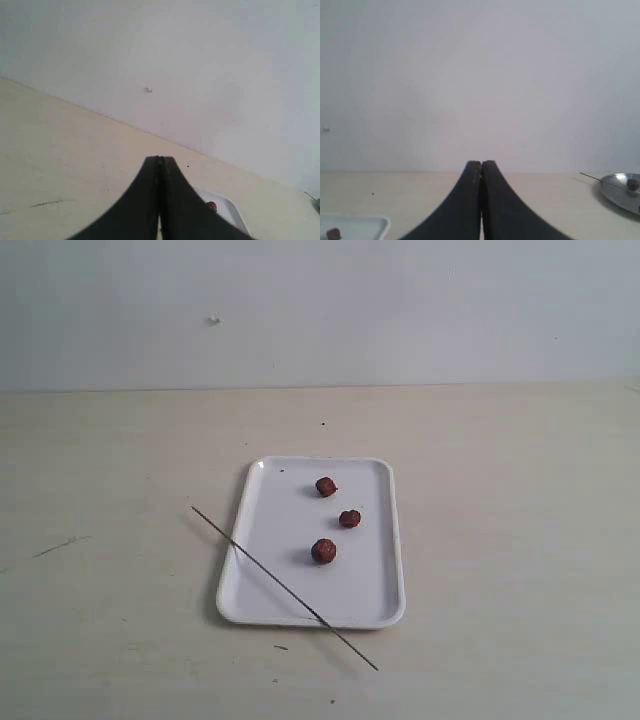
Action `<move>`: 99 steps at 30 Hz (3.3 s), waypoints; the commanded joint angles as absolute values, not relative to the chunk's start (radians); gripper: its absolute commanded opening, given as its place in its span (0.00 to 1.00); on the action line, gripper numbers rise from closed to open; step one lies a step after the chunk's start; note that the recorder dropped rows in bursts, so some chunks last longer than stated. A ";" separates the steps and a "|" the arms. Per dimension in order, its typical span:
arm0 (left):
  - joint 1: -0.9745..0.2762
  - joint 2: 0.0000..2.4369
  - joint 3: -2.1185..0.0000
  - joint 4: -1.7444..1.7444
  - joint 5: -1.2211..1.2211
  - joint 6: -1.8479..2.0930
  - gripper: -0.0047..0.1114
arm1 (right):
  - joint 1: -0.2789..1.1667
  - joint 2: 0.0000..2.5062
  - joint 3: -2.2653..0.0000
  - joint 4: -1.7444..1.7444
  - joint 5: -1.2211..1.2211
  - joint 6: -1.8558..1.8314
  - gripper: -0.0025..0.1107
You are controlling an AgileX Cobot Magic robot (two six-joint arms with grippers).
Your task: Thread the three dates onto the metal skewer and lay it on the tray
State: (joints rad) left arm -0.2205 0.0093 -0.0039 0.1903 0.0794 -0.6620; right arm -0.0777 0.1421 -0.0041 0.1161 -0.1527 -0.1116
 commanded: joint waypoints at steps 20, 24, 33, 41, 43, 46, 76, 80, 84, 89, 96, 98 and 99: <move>-0.218 0.005 0.000 0.183 0.081 -0.659 0.04 | -0.084 0.139 0.000 0.405 -0.612 1.038 0.02; -0.218 0.005 0.000 0.183 0.081 -0.659 0.04 | -0.084 0.141 0.000 0.352 -0.711 1.011 0.02; -0.218 0.005 0.000 0.183 0.081 -0.659 0.04 | -0.084 0.333 -0.265 0.427 -0.271 0.458 0.02; -0.218 0.005 0.000 0.183 0.081 -0.659 0.04 | -0.082 0.781 -0.665 0.194 0.065 0.172 0.02; -0.218 0.005 0.000 0.183 0.081 -0.659 0.04 | -0.082 0.883 -0.753 0.176 0.177 0.106 0.02; -0.218 0.005 0.000 0.183 0.081 -0.659 0.04 | -0.082 1.047 -0.884 0.183 0.355 -0.014 0.02; -0.218 0.005 0.000 0.183 0.081 -0.659 0.04 | 0.357 1.897 -1.258 0.209 0.926 -0.323 0.38; -0.218 0.005 0.000 0.183 0.081 -0.659 0.04 | 0.404 1.935 -1.287 0.209 0.926 -0.324 0.42; -0.218 0.005 0.000 0.183 0.081 -0.659 0.04 | 0.460 1.973 -1.333 0.209 0.925 -0.329 0.42; -0.218 0.005 0.000 0.183 0.081 -0.659 0.04 | 0.505 2.016 -1.362 0.209 0.887 -0.330 0.43; -0.218 0.005 0.000 0.183 0.081 -0.659 0.04 | 0.529 2.069 -1.404 0.218 0.880 -0.328 0.43; -0.218 0.005 0.000 0.183 0.081 -0.659 0.04 | 0.535 2.079 -1.404 0.198 0.875 -0.328 0.43; -0.218 0.005 0.000 0.183 0.081 -0.659 0.04 | 0.538 2.085 -1.404 0.186 0.875 -0.326 0.43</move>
